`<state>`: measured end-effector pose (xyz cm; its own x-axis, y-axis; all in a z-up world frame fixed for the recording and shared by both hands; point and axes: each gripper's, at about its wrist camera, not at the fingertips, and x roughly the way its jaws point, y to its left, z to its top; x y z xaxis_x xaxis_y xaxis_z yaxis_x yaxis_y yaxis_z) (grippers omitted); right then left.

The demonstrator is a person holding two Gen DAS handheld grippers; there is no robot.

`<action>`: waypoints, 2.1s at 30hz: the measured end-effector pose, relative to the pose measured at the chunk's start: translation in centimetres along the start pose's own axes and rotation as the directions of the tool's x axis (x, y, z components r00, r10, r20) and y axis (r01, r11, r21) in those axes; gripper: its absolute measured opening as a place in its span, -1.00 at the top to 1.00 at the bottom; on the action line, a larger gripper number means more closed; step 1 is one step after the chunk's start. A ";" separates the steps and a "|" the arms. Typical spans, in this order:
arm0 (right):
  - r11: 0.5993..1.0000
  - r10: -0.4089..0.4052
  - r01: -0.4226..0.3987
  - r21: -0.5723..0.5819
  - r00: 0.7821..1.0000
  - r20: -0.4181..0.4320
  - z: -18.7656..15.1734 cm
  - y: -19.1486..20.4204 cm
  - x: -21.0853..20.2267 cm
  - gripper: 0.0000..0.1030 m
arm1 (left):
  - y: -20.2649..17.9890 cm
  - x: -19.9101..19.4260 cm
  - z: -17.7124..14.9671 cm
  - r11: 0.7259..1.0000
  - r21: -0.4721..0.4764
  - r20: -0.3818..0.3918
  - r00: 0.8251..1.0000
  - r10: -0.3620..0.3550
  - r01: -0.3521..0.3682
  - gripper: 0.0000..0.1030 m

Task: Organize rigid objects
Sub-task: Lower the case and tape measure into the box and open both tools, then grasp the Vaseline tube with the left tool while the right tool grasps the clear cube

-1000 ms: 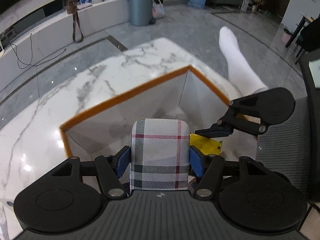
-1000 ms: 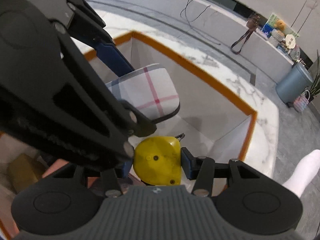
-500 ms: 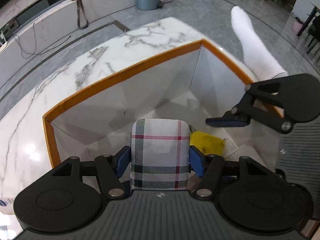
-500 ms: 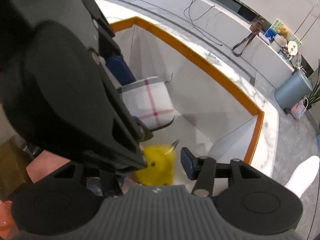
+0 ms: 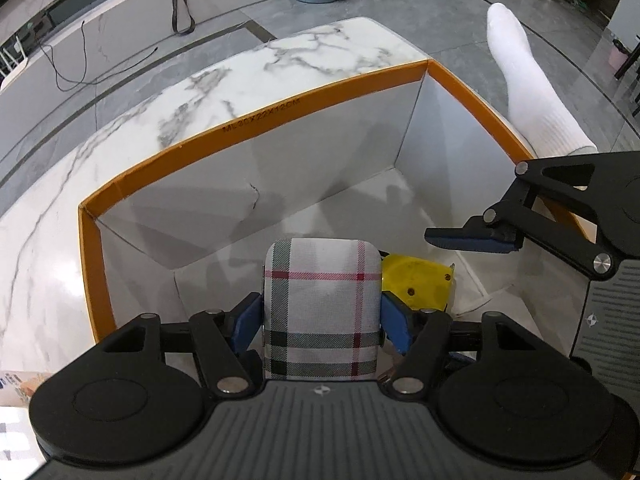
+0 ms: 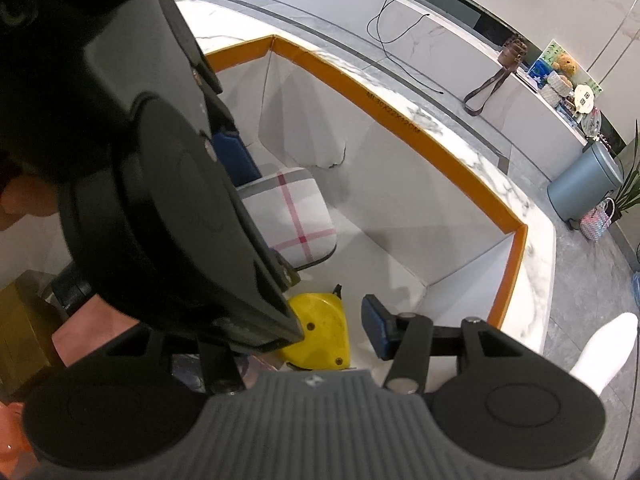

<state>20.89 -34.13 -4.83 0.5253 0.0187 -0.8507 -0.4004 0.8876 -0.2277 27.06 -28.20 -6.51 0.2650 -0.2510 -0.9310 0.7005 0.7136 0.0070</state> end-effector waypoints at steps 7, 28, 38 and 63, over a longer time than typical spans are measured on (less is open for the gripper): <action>1.000 -0.010 0.010 0.003 1.000 0.006 0.0 0.0 -0.1 -0.03 | 0.4 -1.0 -0.4 1.000 0.002 0.029 0.999 0.016 -0.016 -0.48; 0.999 0.011 -0.014 0.029 0.993 0.115 4.3 4.1 -7.4 -0.03 | 6.0 -13.7 -5.1 0.997 0.045 0.247 0.968 0.047 -0.060 -0.47; 0.994 0.092 -0.080 -0.075 0.983 0.160 8.8 10.2 -8.3 0.04 | 11.8 -16.0 -9.4 0.986 -0.007 0.265 0.950 0.164 -0.168 -0.47; 0.977 0.109 -0.117 -0.176 0.993 -0.056 12.8 13.7 1.9 0.04 | 19.3 -6.4 -12.2 0.952 -0.291 0.320 0.928 0.190 -0.094 -0.44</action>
<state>26.04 -16.07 -3.50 0.4360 0.0895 -0.8955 -0.5847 0.7846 -0.2063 30.80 -4.83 -4.83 0.5909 -0.3069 -0.7461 0.4489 0.8935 -0.0121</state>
